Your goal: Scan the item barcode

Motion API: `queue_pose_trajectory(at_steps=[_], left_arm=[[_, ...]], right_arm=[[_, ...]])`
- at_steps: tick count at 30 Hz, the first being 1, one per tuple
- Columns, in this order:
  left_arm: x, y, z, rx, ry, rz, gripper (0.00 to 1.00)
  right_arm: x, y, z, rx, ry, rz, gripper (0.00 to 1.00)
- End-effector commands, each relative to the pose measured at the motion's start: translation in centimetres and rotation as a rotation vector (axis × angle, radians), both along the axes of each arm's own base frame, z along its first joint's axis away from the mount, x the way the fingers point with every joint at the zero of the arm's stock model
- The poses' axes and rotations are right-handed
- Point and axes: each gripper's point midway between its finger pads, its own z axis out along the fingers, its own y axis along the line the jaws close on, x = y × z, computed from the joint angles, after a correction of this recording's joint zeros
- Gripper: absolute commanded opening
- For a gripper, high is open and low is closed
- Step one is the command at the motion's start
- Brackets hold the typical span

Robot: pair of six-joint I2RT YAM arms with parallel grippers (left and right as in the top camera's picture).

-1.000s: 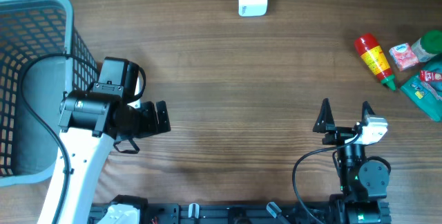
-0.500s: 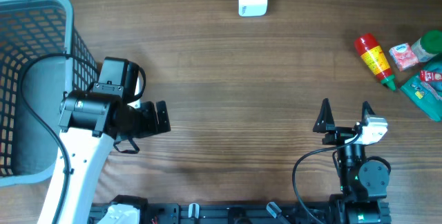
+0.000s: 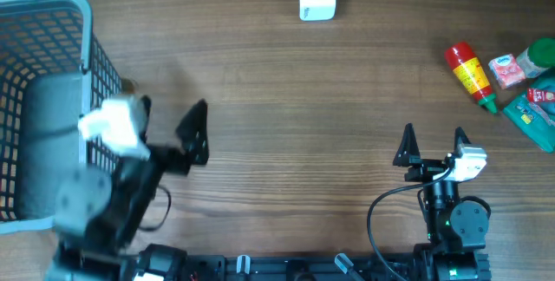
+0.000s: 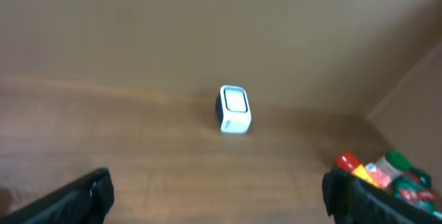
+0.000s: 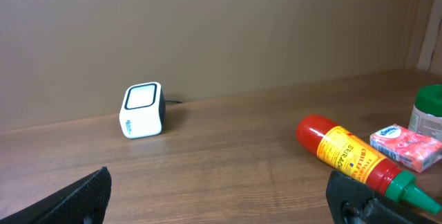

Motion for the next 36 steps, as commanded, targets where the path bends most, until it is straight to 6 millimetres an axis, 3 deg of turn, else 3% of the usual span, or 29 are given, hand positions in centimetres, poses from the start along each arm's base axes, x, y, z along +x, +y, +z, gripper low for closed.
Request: queue_pose_trajectory(at_steps=[1,5,14,22,36], left_arm=[[-1.3,0.6,-3.0,0.043,-0.074,-0.012,1.0],[-1.9,0.9,-5.6,0.027,-0.155,-0.011,1.0],[-0.1,2.0,-12.7,0.008,-0.38,0.053,1.0],[0.6,3.1,-18.6,0.262,-0.193,0.069,1.0],[0.6,3.6,-19.0,0.233,-0.17,0.095,1.0]], right_arm=[[0.0,0.3,-0.1,-0.02,0.001,0.017,1.0],[0.0,0.3,-0.1,-0.02,0.0,0.017,1.0],[0.0,0.3,-0.1,-0.02,0.0,0.017,0.99],[0.0,0.3,-0.1,-0.02,0.0,0.017,1.0],[0.0,0.3,-0.1,-0.02,0.001,0.017,1.0]])
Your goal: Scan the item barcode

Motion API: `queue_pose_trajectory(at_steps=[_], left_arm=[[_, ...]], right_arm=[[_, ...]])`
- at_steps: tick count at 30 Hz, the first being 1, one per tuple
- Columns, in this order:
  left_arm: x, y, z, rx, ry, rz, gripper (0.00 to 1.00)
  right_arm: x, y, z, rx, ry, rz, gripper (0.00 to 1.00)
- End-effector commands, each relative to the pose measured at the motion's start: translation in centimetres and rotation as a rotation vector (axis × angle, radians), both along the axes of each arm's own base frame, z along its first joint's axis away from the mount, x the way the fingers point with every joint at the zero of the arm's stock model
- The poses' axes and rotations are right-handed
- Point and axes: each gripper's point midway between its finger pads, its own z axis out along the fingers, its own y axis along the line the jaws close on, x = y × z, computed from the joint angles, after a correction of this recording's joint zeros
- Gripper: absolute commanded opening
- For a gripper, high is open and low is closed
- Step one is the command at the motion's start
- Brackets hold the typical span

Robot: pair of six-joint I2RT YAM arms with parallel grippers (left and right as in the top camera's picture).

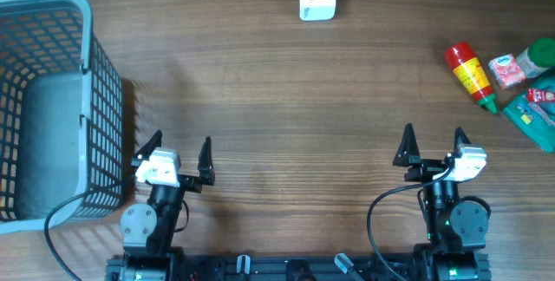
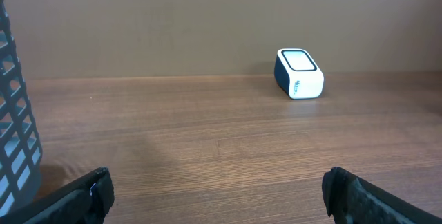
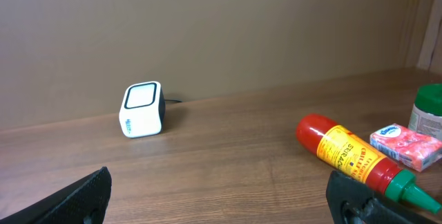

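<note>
The white barcode scanner stands at the table's far edge, its dark window facing up; it also shows as the scanner and the scanner in the wrist views. A red sauce bottle with a yellow label lies at the right, seen close as the bottle. My left gripper rests open near the front edge beside the basket, nothing between its fingers. My right gripper stands open at the front right, empty, short of the bottle.
A grey mesh basket fills the left side; its wall shows beside my left gripper. By the bottle lie a pink packet, a green-capped jar and a green pouch.
My left arm was raised and angled beside the basket; now it sits low at the front left, gripper open and facing the scanner. The right arm and the items have not moved.
</note>
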Motion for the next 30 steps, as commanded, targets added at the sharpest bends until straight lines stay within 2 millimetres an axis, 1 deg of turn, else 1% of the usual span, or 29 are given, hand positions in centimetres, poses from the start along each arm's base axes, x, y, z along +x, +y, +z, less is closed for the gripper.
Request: queue_pose_trajectory(at_steps=[1,6,12,30], left_arm=[[0.0,0.3,-0.1,0.002,0.001,0.016,1.0],[0.0,0.4,-0.1,0.002,0.001,0.02,1.0],[0.1,1.4,-0.1,0.002,0.001,0.061,1.0],[0.1,1.4,-0.1,0.002,0.004,0.061,1.0]], right_arm=[[0.0,0.3,0.0,-0.02,-0.001,0.017,1.0],[0.0,0.3,0.0,-0.019,-0.001,0.017,1.0],[0.0,0.3,0.0,-0.02,-0.001,0.017,1.0],[0.0,0.3,0.0,-0.019,-0.001,0.017,1.0]])
